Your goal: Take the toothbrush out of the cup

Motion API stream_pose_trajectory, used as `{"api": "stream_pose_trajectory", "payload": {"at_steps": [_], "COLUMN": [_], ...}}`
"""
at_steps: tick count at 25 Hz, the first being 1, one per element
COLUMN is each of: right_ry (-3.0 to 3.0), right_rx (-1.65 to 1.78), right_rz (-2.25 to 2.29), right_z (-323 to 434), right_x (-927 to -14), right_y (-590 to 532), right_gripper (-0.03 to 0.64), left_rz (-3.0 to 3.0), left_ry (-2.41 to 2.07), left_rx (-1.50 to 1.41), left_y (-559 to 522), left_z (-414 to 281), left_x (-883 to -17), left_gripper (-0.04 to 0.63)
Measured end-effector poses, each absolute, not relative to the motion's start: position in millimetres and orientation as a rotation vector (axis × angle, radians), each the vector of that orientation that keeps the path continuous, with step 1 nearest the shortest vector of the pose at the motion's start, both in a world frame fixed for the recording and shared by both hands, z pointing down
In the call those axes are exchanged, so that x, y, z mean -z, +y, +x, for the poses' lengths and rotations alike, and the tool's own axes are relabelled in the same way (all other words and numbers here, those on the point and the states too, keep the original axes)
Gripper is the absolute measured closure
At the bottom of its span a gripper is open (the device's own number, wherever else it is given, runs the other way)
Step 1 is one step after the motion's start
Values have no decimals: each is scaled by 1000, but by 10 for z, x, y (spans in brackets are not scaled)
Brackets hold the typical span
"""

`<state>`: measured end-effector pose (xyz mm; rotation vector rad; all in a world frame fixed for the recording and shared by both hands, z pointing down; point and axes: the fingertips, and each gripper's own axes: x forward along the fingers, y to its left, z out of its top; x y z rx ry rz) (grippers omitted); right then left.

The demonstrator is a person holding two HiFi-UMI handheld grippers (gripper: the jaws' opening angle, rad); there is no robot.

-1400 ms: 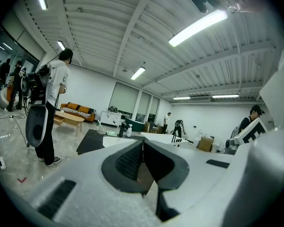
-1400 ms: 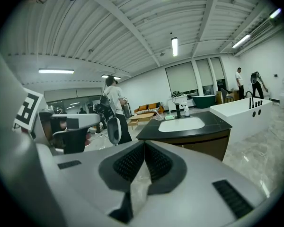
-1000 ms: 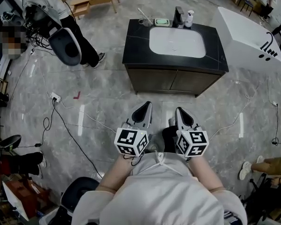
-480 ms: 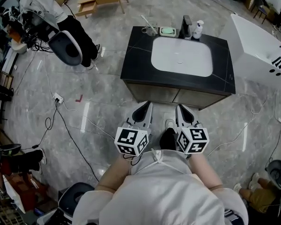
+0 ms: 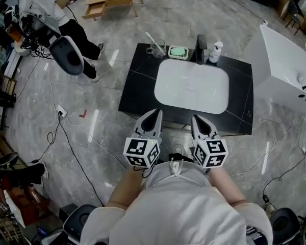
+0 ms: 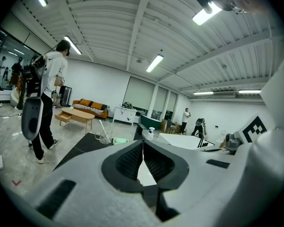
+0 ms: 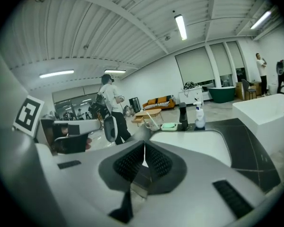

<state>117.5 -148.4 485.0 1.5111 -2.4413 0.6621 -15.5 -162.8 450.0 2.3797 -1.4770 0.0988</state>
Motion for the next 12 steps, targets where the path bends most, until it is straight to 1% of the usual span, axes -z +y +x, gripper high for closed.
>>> {"api": "stream_pose_trajectory", "payload": {"at_steps": [5,12], "right_ry": [-2422,-2422], "right_rx": [-691,-699], "right_rz": [1486,1489], "right_z": [1315,1255], "right_x": [-4957,-4924], "right_y": [-1873,-2417], "right_gripper": [589,589], "left_rz": [2329,2299], "left_ry": [-1503,-1490], "left_rx": [-114,-133], "left_y": [-1985,-2542], "left_z": [-92,-148], "left_x": [-4594,-4683], "left_gripper": [575,575]}}
